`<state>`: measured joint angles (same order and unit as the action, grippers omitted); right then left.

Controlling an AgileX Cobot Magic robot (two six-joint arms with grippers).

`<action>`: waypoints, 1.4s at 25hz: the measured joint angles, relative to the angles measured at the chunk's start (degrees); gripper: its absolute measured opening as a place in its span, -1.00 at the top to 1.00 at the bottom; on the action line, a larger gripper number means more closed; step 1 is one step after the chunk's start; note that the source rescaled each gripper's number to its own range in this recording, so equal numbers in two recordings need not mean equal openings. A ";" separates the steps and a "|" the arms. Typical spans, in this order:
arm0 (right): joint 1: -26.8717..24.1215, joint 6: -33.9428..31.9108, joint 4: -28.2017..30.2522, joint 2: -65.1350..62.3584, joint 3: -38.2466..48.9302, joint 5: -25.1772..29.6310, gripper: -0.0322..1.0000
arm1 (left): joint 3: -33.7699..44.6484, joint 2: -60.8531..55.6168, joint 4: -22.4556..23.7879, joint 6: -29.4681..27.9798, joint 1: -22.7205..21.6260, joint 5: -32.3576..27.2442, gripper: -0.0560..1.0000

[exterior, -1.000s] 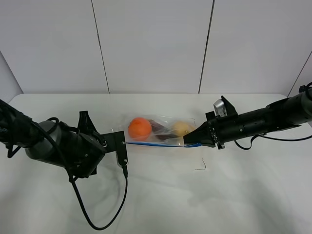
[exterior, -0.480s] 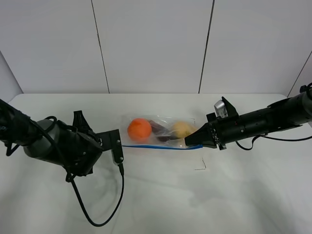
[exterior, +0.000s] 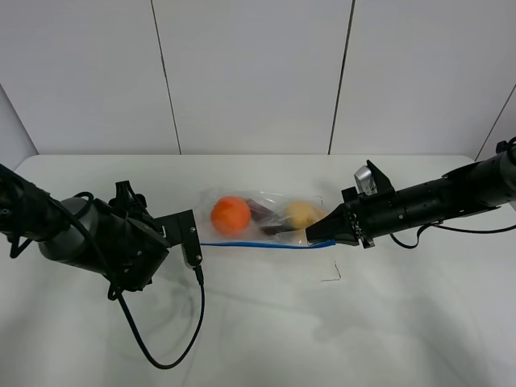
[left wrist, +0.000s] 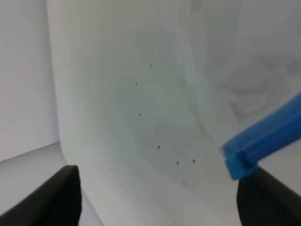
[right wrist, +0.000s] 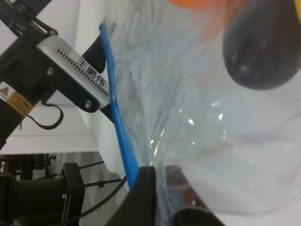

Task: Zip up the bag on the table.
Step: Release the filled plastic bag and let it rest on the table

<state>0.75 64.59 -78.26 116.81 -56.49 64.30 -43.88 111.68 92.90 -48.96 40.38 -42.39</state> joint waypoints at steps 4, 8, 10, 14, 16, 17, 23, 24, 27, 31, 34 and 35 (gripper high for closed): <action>0.00 0.00 0.00 0.00 0.00 0.00 0.94 | 0.00 0.00 0.00 -0.05 0.00 -0.07 -0.43; 0.00 0.00 0.00 0.00 0.00 0.00 0.94 | 0.00 0.00 0.00 -3.42 0.00 -0.93 -0.54; 0.00 0.00 0.01 0.00 0.00 0.06 0.94 | 0.00 0.00 0.00 -5.31 0.00 -1.64 -0.72; 0.00 0.00 0.01 0.00 0.00 0.06 0.94 | 0.00 0.00 -0.80 -6.04 0.00 -1.76 -0.95; 0.00 0.00 0.01 0.00 0.00 0.06 0.94 | 0.00 0.00 -1.12 -6.09 0.00 -1.76 -0.98; 0.00 0.00 0.01 0.00 0.00 0.06 0.94 | 0.00 0.00 -1.15 -6.15 0.00 -1.76 -0.99; 0.00 0.23 0.06 0.00 0.00 0.06 0.94 | 0.06 -4.49 -5.47 -5.11 0.00 -1.71 -1.00; 0.00 0.23 0.12 0.00 0.00 0.06 0.94 | 0.11 -5.79 -7.20 -3.51 0.00 -1.40 -1.00; 0.00 0.34 0.17 0.00 0.00 0.06 0.94 | -0.32 -10.44 -13.64 4.09 -0.12 0.54 -1.00; 0.00 0.42 0.95 0.00 0.00 0.06 0.94 | -4.27 -15.78 -22.98 13.75 -2.08 1.30 -1.00; 0.00 0.42 1.37 0.00 0.00 0.11 0.94 | -8.73 -19.80 -28.71 17.74 -6.75 1.25 -1.00; 0.00 0.42 1.37 0.00 0.00 0.22 0.94 | -10.04 -20.91 -31.17 19.00 -8.85 1.25 -1.00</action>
<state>0.75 65.01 -76.89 116.81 -56.49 64.52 -53.92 90.77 61.73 -29.96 31.53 -41.15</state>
